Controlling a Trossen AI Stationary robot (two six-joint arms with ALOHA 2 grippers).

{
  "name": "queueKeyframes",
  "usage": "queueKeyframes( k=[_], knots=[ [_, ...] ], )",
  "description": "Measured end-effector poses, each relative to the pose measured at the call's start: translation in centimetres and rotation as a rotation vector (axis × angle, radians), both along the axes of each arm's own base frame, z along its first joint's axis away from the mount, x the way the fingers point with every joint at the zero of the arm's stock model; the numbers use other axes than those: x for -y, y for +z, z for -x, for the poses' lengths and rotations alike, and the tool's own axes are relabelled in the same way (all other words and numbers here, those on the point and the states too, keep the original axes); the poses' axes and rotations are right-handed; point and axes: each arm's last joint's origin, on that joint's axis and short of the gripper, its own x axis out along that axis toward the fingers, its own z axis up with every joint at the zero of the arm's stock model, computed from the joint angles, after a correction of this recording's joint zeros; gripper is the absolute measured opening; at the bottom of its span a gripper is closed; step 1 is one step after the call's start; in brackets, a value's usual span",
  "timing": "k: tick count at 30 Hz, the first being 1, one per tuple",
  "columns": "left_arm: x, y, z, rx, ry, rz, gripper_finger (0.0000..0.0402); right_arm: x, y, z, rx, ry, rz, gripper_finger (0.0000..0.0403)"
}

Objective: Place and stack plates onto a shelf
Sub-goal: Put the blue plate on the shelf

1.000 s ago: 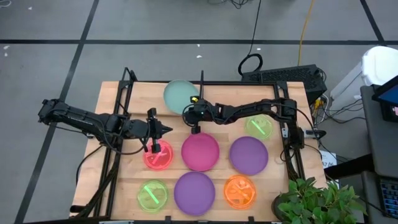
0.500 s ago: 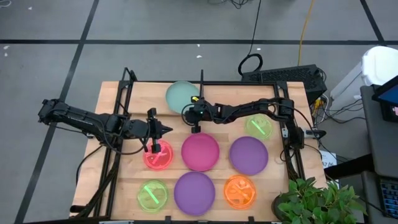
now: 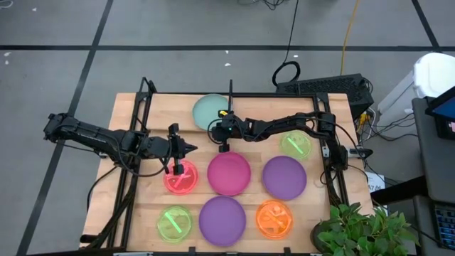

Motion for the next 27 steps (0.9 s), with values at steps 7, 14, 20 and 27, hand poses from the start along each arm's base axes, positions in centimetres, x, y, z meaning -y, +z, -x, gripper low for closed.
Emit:
queueKeyframes(
  k=[7,14,20,27],
  knots=[
    [0.0,0.0,0.0,0.001,0.002,0.003,0.0008,0.1,0.0,0.1,-0.017,-0.013,0.031,0.0041],
    [0.0,0.0,0.0,0.001,0.004,0.006,0.0008,0.1,0.1,0.0,0.001,-0.016,0.037,0.0054],
    [0.0,0.0,0.0,0.002,0.005,0.008,0.0008,0.2,0.2,0.0,-0.008,-0.071,0.086,0.0065],
    [0.0,0.0,0.0,0.003,0.007,0.012,0.0008,-0.8,0.2,-0.2,-0.008,-0.107,0.114,0.0069]
  ],
)
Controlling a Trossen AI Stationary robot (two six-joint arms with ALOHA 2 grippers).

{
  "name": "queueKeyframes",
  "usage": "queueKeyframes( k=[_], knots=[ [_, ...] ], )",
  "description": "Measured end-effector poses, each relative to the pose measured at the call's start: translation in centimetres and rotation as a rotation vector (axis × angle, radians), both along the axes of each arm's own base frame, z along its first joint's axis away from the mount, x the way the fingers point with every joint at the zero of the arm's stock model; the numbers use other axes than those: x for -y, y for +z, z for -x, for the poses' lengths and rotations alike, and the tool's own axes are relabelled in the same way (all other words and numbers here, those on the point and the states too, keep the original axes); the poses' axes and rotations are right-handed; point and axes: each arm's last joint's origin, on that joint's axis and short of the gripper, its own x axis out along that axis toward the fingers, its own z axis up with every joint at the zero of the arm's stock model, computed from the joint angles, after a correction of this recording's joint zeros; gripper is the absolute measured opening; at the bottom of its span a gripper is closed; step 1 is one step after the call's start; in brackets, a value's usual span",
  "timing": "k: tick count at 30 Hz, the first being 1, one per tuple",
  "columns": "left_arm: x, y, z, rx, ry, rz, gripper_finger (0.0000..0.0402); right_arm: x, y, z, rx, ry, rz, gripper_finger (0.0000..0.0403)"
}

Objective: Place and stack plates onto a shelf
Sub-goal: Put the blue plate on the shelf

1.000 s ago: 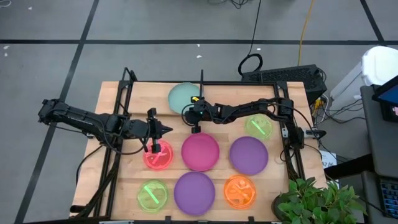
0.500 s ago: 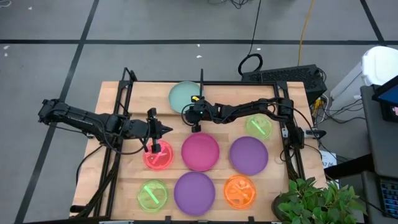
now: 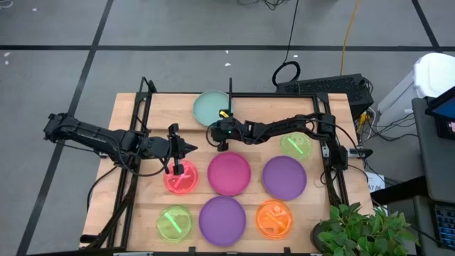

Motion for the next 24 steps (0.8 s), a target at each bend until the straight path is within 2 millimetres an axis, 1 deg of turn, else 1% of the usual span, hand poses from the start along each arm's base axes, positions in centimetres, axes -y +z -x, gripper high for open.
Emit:
queueKeyframes(
  k=[6,9,12,15,19,21,24],
  knots=[
    [0.0,0.0,0.0,0.0,0.0,0.0,0.0008,-0.4,0.3,-0.2,0.026,0.015,0.018,0.0069],
    [0.0,-0.1,0.1,-0.009,0.003,0.004,0.0008,-1.2,0.5,-0.3,0.025,0.033,0.017,0.0069],
    [0.0,-0.2,0.2,-0.026,0.009,0.009,0.0008,-2.5,1.3,0.0,0.001,0.052,0.001,0.0069],
    [0.0,-0.3,0.2,-0.026,0.014,0.017,0.0008,-3.9,2.9,0.5,-0.002,0.05,-0.001,0.0069],
    [0.0,-0.3,0.2,-0.025,0.021,0.027,0.0008,-5.3,6.3,1.6,0.03,0.049,-0.007,0.0069],
    [0.0,-0.3,0.2,-0.034,0.021,0.025,0.0008,-5.9,7.9,2.5,0.038,0.03,-0.007,0.0069],
    [0.0,-0.5,0.3,-0.049,0.023,0.027,0.0008,-6.2,9.8,4.0,0.02,-0.005,-0.029,0.0069]
  ],
)
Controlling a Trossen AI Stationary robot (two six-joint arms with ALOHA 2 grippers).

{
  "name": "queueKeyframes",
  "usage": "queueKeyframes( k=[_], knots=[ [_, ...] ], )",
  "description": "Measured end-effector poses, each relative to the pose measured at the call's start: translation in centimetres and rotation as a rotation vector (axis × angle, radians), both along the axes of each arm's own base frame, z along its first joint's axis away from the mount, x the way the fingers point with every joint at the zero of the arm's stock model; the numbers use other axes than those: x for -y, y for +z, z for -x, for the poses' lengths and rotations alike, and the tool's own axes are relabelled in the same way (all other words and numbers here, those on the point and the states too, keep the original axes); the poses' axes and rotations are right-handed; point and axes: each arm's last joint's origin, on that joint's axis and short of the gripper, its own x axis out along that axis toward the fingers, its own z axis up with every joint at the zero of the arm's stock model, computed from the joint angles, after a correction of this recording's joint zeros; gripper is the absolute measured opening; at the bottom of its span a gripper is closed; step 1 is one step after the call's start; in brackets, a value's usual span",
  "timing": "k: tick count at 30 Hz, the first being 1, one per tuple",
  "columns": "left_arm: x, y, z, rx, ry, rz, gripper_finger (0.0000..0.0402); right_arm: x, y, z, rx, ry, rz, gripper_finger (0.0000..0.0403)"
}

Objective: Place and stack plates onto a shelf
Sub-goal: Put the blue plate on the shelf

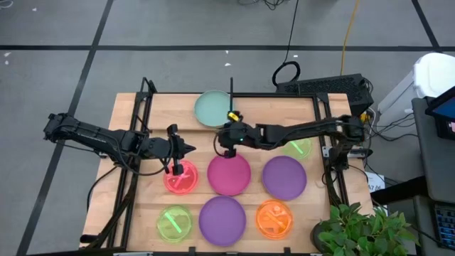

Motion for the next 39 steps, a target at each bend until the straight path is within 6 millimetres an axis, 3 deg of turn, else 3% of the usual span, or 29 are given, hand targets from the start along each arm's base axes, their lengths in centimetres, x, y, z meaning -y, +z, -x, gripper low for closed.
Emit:
queueKeyframes(
  k=[5,9,15,23,28,32,39],
  knots=[
    [0.0,-0.1,0.1,-0.011,0.006,0.006,0.0008,0.2,2.0,2.7,-0.054,-0.073,-0.098,0.0069],
    [0.0,-0.1,0.0,-0.004,0.008,0.009,0.0008,1.0,1.9,4.5,-0.066,-0.132,-0.144,0.0068],
    [0.0,-0.1,0.0,-0.003,0.008,0.01,0.0008,2.5,-1.1,6.8,-0.029,-0.174,-0.141,0.0068],
    [-0.7,0.2,-0.2,0.018,0.024,-0.011,0.0008,6.4,-6.8,8.7,0.204,-0.246,-0.15,0.0042],
    [-1.0,0.2,-0.3,0.023,0.04,-0.011,0.0008,8.6,-8.3,8.6,0.277,-0.311,-0.232,0.0005],
    [-1.2,0.2,-0.3,0.024,0.051,-0.012,0.0008,9.5,-10.4,7.9,0.283,-0.329,-0.291,0.0004],
    [-1.2,0.2,-0.3,0.022,0.053,0.0,0.0008,10.7,-12.2,6.7,0.25,-0.364,-0.309,0.0001]
  ],
)
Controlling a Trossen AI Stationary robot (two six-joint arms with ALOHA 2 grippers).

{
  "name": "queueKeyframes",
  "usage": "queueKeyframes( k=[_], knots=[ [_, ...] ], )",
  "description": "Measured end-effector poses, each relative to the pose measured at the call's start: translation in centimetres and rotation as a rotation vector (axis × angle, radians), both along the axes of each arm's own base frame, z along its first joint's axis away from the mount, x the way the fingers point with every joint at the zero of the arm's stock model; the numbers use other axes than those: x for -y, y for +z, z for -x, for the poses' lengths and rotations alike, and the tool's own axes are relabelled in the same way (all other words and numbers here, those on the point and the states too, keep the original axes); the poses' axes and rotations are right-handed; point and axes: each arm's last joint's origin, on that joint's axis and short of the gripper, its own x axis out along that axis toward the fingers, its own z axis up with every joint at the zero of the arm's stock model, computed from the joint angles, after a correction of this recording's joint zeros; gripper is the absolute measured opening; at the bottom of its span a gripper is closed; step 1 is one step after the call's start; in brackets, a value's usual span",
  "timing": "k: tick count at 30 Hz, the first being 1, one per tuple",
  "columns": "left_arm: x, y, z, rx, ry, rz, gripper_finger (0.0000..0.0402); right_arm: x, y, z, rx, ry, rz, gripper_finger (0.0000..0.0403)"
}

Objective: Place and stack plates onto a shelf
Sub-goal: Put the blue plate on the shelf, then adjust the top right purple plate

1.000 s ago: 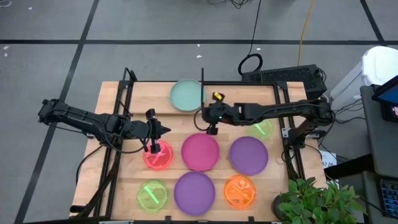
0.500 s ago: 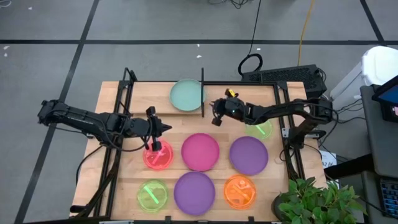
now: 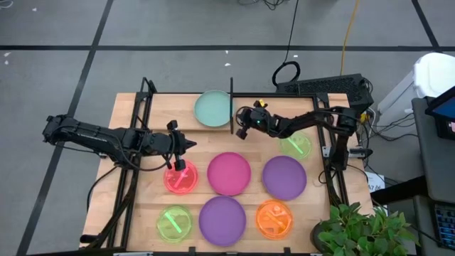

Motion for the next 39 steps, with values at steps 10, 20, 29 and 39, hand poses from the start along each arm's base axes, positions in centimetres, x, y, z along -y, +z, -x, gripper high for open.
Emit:
queueKeyframes(
  k=[10,20,29,39],
  knots=[
    [0.0,-0.1,0.1,-0.011,0.0,0.002,0.0008,0.6,0.1,-1.1,0.014,0.03,0.021,0.0],
    [0.0,-0.3,0.3,-0.036,0.014,0.02,0.0008,-0.1,0.7,-0.4,-0.067,0.02,-0.041,0.0],
    [0.0,-0.3,0.2,-0.029,0.004,0.009,0.0008,-2.5,6.9,3.4,-0.148,-0.051,-0.136,0.0],
    [0.0,-0.2,0.2,-0.031,-0.005,-0.003,0.0008,-7.1,11.7,6.6,-0.117,-0.047,-0.129,0.0]
  ],
)
